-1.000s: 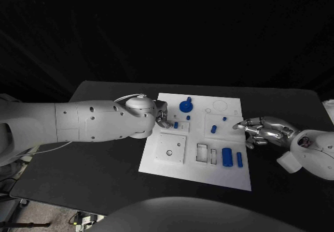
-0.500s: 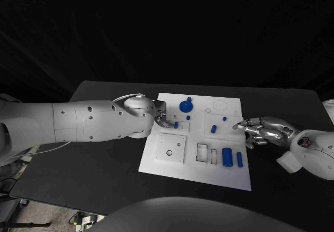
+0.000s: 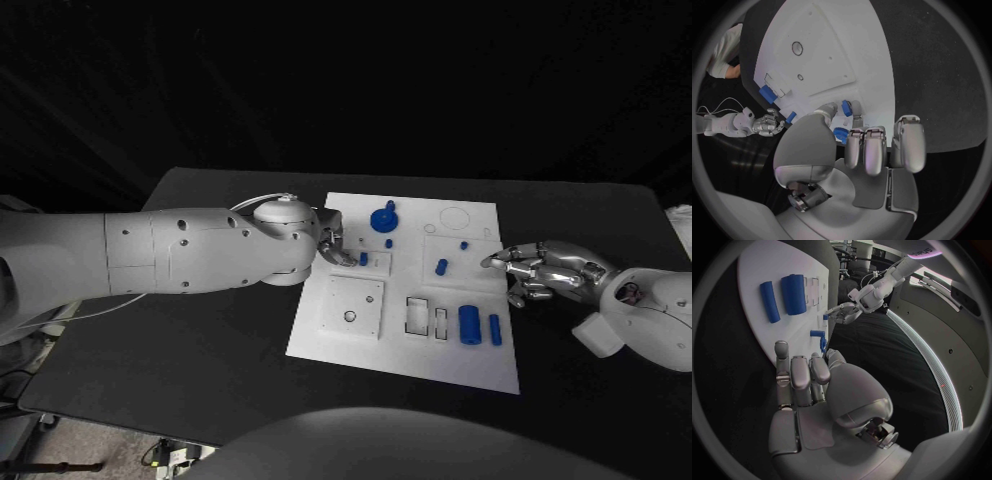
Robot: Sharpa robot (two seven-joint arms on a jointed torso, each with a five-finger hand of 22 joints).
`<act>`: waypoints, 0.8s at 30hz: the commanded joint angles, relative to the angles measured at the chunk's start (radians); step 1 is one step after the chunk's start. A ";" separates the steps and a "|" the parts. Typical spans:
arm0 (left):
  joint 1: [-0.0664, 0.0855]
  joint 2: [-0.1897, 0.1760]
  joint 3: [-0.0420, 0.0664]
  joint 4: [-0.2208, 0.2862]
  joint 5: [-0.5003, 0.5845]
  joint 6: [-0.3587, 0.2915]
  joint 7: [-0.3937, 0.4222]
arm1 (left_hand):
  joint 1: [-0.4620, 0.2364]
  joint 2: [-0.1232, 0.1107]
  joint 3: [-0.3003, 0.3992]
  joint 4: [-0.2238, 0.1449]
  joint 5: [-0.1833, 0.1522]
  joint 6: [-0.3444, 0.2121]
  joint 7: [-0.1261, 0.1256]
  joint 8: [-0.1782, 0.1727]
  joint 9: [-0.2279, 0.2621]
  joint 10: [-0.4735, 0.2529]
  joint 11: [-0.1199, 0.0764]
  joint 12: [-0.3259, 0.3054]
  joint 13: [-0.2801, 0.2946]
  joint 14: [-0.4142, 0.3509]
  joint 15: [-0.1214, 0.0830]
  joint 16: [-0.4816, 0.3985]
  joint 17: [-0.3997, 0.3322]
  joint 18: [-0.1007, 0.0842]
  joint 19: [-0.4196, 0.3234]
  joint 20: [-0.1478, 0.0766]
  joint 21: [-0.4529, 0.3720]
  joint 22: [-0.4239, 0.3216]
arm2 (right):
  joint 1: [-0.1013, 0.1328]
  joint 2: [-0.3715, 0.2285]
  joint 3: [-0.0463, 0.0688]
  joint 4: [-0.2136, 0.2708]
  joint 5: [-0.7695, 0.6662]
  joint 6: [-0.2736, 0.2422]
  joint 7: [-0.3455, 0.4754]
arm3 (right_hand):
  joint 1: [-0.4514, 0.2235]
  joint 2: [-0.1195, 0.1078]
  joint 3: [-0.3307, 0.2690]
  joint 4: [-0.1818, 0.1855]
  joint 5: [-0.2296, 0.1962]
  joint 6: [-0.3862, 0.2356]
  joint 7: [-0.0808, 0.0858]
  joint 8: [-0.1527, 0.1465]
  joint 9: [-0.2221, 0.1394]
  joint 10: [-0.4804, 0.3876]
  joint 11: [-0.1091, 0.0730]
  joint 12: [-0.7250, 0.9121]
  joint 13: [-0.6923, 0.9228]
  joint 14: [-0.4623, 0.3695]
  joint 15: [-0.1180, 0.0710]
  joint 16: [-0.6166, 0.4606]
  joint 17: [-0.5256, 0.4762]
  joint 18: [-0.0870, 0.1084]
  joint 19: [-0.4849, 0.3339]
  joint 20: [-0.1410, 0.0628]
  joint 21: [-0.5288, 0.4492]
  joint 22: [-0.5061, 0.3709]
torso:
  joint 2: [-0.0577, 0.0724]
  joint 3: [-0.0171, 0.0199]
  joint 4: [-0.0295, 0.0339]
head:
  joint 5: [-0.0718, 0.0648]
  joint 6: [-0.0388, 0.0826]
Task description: Assemble the parts on the task board
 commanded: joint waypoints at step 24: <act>-0.007 -0.020 -0.006 0.019 0.042 0.047 -0.068 | 0.042 0.012 -0.009 0.001 0.024 -0.010 0.007 0.013 0.009 0.106 0.007 0.002 0.263 0.101 0.009 0.002 0.263 0.011 0.023 0.007 -0.011 0.213 | -0.006 0.000 0.000 0.000 -0.001 0.019 0.003 | 0.013 -0.004 0.014 -0.006 0.012 0.007 0.001 -0.007 -0.002 -0.009 -0.003 -0.007 -0.003 -0.007 -0.003 0.003 -0.002 0.009 -0.008 0.000 -0.003 0.045 | 0.001 0.0002 -0.0001 | 0.000 0.000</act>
